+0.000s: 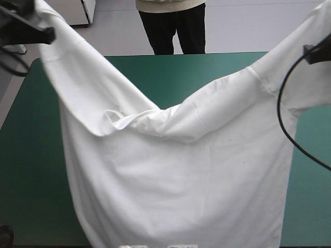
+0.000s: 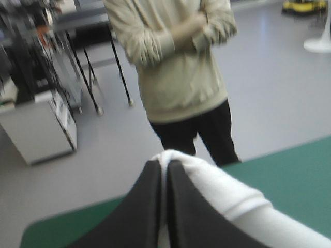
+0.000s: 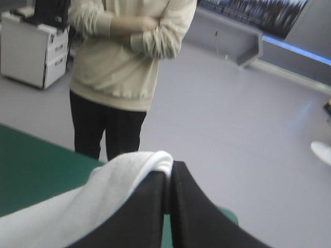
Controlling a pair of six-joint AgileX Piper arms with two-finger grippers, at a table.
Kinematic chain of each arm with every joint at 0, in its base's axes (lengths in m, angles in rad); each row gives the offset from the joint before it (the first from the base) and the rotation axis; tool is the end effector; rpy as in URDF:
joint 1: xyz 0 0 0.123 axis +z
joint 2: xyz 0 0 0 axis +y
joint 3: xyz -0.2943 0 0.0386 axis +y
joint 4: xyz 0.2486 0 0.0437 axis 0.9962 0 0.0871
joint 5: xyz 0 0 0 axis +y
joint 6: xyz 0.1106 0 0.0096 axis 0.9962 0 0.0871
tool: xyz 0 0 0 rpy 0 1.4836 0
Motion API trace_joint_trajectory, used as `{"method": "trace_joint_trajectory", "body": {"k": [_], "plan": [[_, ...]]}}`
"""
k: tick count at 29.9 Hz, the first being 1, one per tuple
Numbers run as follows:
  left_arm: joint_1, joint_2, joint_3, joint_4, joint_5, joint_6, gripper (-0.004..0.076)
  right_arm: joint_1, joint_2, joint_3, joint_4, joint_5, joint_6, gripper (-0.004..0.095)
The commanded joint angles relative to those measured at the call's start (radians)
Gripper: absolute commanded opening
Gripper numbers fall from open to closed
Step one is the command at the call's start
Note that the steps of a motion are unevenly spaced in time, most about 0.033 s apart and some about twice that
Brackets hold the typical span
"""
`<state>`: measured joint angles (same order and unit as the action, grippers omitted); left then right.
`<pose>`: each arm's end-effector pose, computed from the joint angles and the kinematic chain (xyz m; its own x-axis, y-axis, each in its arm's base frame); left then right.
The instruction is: Fold the cloth
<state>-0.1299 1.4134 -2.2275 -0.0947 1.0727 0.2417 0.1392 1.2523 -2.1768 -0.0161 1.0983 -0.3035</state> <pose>0.2367 -0.0402 0.6117 -0.1230 0.2121 -0.9695 0.2389 0.9545 0.1786 0.1685 0.0220 0.6297 -0.0434 -0.3149 -0.9481 -0.1448 0.9410 -0.3059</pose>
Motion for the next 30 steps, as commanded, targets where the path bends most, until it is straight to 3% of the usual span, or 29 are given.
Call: {"method": "trace_joint_trajectory", "body": {"k": [1, 6, 14, 25, 28, 30], "plan": [[-0.009, 0.072, 0.083, -0.009, -0.086, -0.009, -0.0009, -0.001, 0.038, 0.162, -0.023, -0.189, 0.026, -0.0013], [-0.009, 0.237, 0.139, -0.009, -0.192, -0.009, -0.0009, -0.001, 0.145, 0.338, -0.051, -0.381, 0.045, -0.0013], [-0.009, 0.502, 0.139, -0.024, -0.322, -0.013, -0.0009, -0.018, 0.394, 0.357, -0.052, -0.606, 0.049, -0.0013], [-0.009, 0.695, 0.137, -0.107, -0.384, -0.006, -0.0009, -0.077, 0.677, 0.357, 0.084, -0.666, 0.026, 0.0009], [-0.010, 0.721, 0.137, -0.116, -0.373, -0.006, -0.0003, -0.079, 0.711, 0.357, 0.126, -0.647, -0.002, 0.0105], [-0.010, 0.729, 0.137, -0.121, -0.364, -0.006, 0.0056, -0.079, 0.715, 0.357, 0.137, -0.630, -0.004, 0.0224]]}}
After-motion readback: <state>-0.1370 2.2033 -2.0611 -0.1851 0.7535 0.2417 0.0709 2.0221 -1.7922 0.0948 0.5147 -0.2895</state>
